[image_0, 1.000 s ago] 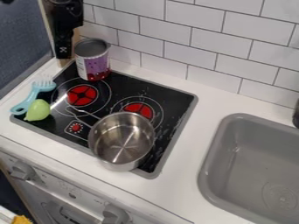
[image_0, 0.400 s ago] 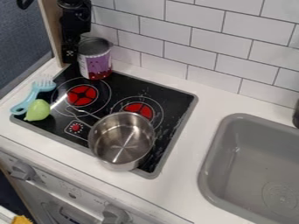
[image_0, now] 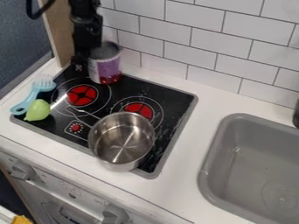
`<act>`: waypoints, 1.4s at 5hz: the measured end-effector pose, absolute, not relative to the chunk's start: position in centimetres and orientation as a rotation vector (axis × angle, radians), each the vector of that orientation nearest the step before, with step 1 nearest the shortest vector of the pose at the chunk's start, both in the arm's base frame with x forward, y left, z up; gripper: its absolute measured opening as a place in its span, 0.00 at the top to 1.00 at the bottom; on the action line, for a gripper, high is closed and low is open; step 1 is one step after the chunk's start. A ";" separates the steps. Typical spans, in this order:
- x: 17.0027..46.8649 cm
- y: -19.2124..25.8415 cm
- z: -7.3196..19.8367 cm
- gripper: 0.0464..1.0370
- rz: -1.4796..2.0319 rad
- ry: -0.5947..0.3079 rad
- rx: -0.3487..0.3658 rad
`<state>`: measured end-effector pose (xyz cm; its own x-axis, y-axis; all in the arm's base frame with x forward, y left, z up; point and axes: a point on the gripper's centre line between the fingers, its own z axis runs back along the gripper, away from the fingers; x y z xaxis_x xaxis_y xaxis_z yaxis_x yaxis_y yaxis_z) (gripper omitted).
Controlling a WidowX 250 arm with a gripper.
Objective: Push the can to the upper right side of the burner
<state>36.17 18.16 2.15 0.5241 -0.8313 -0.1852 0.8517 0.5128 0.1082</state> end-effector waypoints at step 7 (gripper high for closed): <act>33.9 3.5 2.4 0.04 -1.428 0.063 0.052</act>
<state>33.86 3.47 2.40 0.1407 -0.9872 -0.0748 0.9900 0.1412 -0.0017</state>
